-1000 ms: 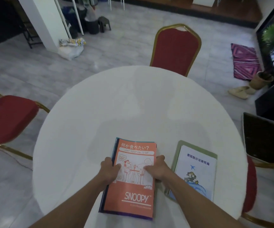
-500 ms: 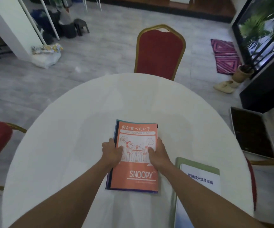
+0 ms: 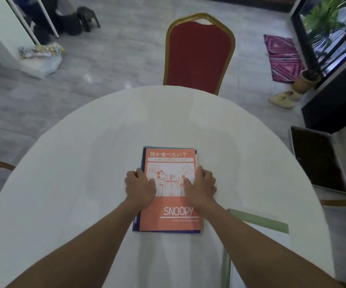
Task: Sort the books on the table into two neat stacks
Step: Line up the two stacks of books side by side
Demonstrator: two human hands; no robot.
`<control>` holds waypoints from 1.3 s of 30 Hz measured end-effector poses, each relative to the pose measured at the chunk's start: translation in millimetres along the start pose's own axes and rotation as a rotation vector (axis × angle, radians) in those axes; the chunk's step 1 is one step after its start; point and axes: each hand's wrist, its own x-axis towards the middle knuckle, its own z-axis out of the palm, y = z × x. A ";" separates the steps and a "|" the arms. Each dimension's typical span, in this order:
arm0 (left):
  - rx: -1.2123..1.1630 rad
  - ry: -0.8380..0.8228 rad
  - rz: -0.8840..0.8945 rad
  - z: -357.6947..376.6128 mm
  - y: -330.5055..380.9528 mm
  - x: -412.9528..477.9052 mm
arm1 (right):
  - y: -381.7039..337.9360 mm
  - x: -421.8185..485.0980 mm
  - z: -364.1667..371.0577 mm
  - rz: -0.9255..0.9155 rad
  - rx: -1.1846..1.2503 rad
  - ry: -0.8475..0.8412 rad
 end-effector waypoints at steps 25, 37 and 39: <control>0.069 -0.036 0.200 -12.9 -5.0 -7.5 | 8.6 -19.0 3.2 -0.086 0.117 -0.053; 0.107 -0.289 0.485 20.8 71.6 -112.8 | 104.7 -75.3 -85.0 -0.036 0.148 0.205; 0.125 -0.343 0.473 34.4 82.7 -134.2 | 130.6 -86.7 -95.8 0.018 0.143 0.229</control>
